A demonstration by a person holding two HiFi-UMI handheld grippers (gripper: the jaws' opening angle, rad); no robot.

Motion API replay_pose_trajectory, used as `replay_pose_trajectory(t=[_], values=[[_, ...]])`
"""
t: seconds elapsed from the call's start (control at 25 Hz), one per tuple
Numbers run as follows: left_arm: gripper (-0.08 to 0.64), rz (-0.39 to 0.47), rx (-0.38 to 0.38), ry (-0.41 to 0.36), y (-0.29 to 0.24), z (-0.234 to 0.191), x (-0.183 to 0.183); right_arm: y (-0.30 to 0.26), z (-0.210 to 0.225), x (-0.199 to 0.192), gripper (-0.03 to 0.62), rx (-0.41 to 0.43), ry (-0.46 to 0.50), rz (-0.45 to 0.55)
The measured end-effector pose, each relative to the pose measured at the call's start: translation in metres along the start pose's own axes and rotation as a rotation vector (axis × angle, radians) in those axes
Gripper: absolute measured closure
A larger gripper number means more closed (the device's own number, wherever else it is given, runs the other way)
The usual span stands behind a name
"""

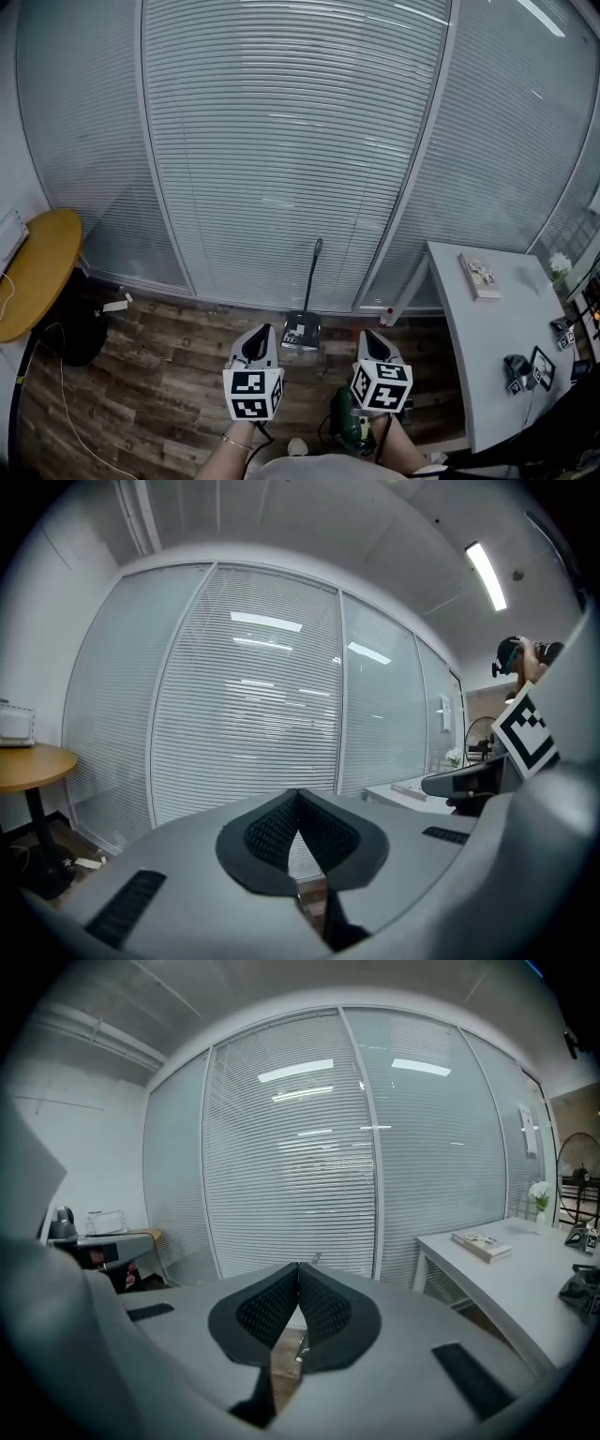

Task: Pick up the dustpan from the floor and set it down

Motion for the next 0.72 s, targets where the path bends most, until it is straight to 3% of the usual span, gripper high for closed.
replay_pose_trajectory(t=[0.4,0.72], values=[[0.543,-0.015,-0.025,-0.040,-0.076,-0.002,0.004,-0.073,0.019,0.023,0.560,0.000,-0.039,-0.027],[0.543,-0.046,-0.011,-0.030,-0.106,-0.006,-0.004,-0.108,0.027,0.026,0.560,0.019,-0.102,-0.067]])
Point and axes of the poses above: the fingertips, and each gripper's own axes: y backward along the fingers, z to its right, x out of its top, the point moved 4 cm from there along y, backward along the fingers, and after that the axes turned 13 degrees about -y, right-handed, at the moved point
